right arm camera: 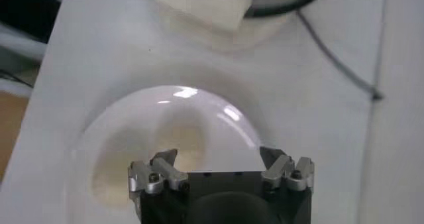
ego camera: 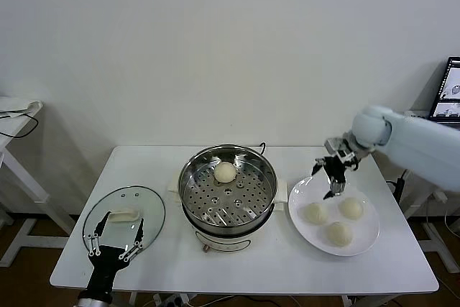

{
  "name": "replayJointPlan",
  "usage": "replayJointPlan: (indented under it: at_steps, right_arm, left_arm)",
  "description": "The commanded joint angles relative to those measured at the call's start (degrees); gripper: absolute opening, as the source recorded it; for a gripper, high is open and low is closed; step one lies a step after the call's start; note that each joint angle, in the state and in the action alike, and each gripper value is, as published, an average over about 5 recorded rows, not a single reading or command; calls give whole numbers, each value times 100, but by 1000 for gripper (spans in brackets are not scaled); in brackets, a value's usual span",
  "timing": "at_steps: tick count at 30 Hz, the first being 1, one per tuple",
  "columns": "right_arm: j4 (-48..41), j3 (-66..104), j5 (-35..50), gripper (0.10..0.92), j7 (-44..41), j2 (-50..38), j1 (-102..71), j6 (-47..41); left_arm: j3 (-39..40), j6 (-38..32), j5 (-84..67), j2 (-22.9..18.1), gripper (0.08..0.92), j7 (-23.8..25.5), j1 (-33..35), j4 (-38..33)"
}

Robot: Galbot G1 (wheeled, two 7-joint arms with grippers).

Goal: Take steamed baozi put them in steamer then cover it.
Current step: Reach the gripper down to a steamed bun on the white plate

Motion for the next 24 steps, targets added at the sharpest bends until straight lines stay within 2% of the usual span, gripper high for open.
replayJointPlan:
  at_steps: [1,20,24]
  right_arm:
    - [-53,72,78,823,485,-218,-704,-404]
    - [-198,442,21,820,831,61,-1165,-398]
    - [-205,430,-15,783,871,100,-1165,-404]
  left_arm:
    - [-10,-7,5,0,823,-3,8,24]
    - [-25,-9,3,-10,823,-9,-9,88]
    - [-31,-8,-1,-12,823,-13,-13,82]
